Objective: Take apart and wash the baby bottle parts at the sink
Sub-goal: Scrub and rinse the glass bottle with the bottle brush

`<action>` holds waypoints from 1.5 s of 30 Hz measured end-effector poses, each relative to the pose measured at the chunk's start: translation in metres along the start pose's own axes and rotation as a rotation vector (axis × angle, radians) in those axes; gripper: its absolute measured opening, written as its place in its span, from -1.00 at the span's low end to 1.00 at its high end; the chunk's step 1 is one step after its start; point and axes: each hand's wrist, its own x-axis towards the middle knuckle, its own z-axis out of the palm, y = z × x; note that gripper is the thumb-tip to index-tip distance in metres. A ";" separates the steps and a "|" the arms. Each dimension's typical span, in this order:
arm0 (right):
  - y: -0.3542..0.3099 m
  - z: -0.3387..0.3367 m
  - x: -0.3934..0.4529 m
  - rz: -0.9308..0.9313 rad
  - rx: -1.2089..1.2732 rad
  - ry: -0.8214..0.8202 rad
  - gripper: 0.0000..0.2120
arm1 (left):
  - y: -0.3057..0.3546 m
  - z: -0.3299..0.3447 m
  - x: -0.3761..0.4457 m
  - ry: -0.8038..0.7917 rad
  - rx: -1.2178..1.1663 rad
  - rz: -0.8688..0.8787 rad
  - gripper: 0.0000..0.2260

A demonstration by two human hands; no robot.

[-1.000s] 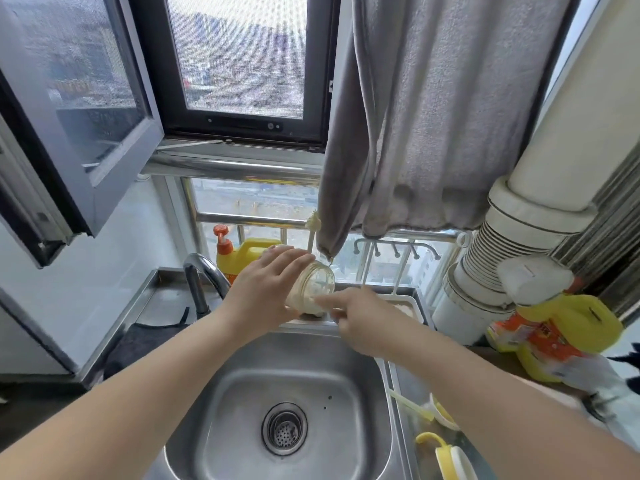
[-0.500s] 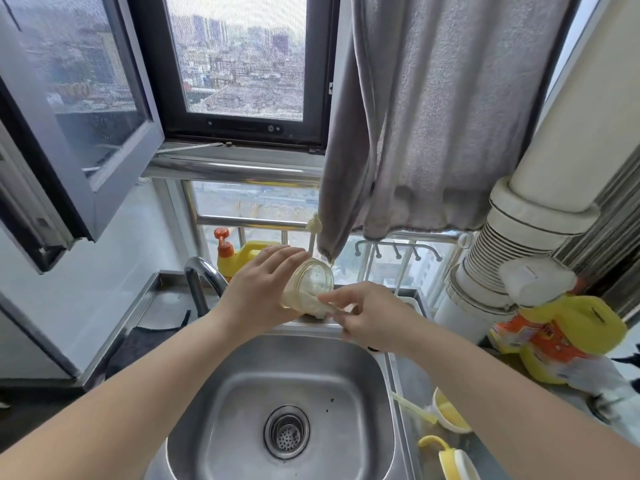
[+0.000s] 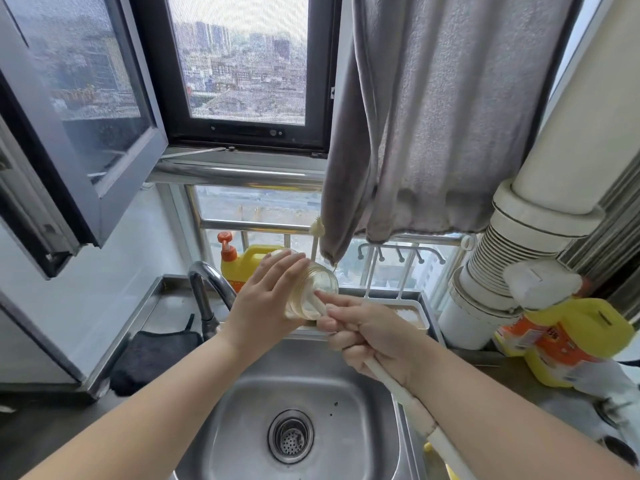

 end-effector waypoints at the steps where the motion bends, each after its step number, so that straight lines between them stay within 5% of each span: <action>1: 0.001 0.002 0.001 -0.016 0.037 -0.006 -0.73 | 0.001 0.000 0.001 0.022 -0.015 -0.020 -0.36; 7: 0.017 -0.007 0.000 -0.130 -0.542 0.114 -0.62 | 0.006 -0.005 -0.009 -0.159 -0.173 -0.218 -0.25; 14: 0.010 -0.010 -0.005 -0.119 -0.567 0.127 -0.63 | 0.003 -0.031 0.010 -0.566 -0.233 -0.217 -0.16; 19: 0.008 -0.008 -0.008 -0.106 -0.694 0.139 -0.64 | -0.001 -0.042 0.030 -0.579 -0.080 -0.132 -0.18; 23: -0.001 -0.007 -0.014 -0.211 -1.274 0.284 -0.65 | 0.000 -0.036 0.027 -0.551 -0.184 -0.167 -0.25; 28: -0.004 0.000 -0.014 -0.252 -2.024 0.504 -0.37 | 0.007 -0.024 0.021 -0.413 -0.314 -0.189 -0.28; 31: -0.002 0.004 -0.007 -0.103 -1.962 0.399 -0.49 | 0.016 -0.018 0.025 -0.374 -0.282 -0.034 -0.37; 33: -0.002 -0.001 -0.007 -0.092 -1.673 0.314 -0.59 | 0.017 -0.015 0.019 -0.385 -0.315 -0.055 -0.34; 37: 0.002 -0.008 -0.006 -0.063 -0.434 0.204 -0.71 | 0.011 -0.012 0.012 -0.243 -0.338 -0.166 -0.31; 39: 0.004 -0.006 -0.002 -0.070 -0.058 0.154 -0.72 | 0.012 -0.013 0.016 -0.176 -0.331 -0.174 -0.32; 42: 0.012 -0.003 -0.002 -0.112 -0.236 0.123 -0.75 | 0.011 -0.016 0.017 -0.174 -0.318 -0.185 -0.34; 45: 0.012 -0.008 -0.006 -0.218 -0.904 0.253 -0.73 | 0.003 -0.019 0.011 -0.251 -0.317 -0.207 -0.34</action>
